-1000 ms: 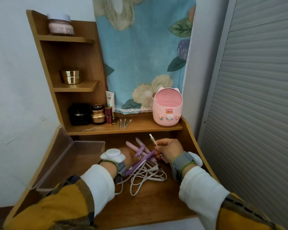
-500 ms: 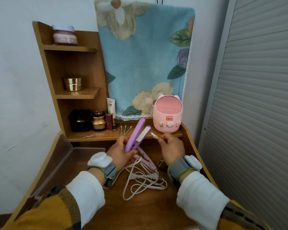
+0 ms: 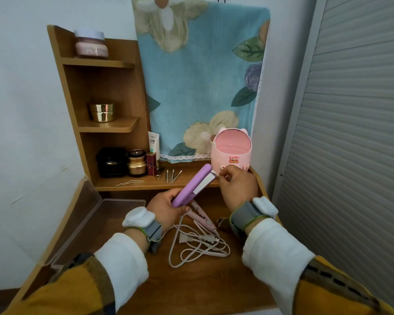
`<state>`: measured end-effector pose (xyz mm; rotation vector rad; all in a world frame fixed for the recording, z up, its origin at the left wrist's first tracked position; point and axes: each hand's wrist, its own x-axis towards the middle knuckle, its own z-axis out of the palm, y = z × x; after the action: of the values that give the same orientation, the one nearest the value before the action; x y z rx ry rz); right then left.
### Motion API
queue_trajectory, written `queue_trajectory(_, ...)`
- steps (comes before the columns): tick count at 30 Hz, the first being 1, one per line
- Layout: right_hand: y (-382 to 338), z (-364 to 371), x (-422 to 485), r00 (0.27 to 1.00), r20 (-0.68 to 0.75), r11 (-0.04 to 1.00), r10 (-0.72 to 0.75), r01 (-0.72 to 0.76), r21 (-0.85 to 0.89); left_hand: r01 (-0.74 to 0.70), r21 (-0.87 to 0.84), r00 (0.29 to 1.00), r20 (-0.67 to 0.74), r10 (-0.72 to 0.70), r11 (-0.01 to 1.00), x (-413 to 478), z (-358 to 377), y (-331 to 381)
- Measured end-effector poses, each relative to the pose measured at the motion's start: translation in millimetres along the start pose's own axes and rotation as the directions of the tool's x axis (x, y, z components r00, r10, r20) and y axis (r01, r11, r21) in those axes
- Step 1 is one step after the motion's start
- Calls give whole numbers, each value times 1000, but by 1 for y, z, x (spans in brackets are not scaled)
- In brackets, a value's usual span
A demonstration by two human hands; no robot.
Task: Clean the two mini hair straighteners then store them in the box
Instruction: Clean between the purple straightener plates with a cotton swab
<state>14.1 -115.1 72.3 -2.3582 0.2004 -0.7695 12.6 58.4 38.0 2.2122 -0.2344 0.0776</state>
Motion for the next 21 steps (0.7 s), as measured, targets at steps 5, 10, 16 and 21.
queue_trajectory(5,1,-4,2,1000,10,1000,-3,3,9,5,26,1000,-8,-4,1000,-1,-2,-1)
queue_trajectory(10,4,-3,-4,999,-30,998,-20,21,51,33,-51,999,-23,-34,998,0,-4,1)
queue_trajectory(16,5,-2,-9,995,-66,993,-78,83,86,15,-39,1000,-18,-16,999,0,-5,3)
queue_trajectory(21,1,0,-4,999,-31,998,-34,36,54,-2,-64,1000,-20,1,998,-2,-1,6)
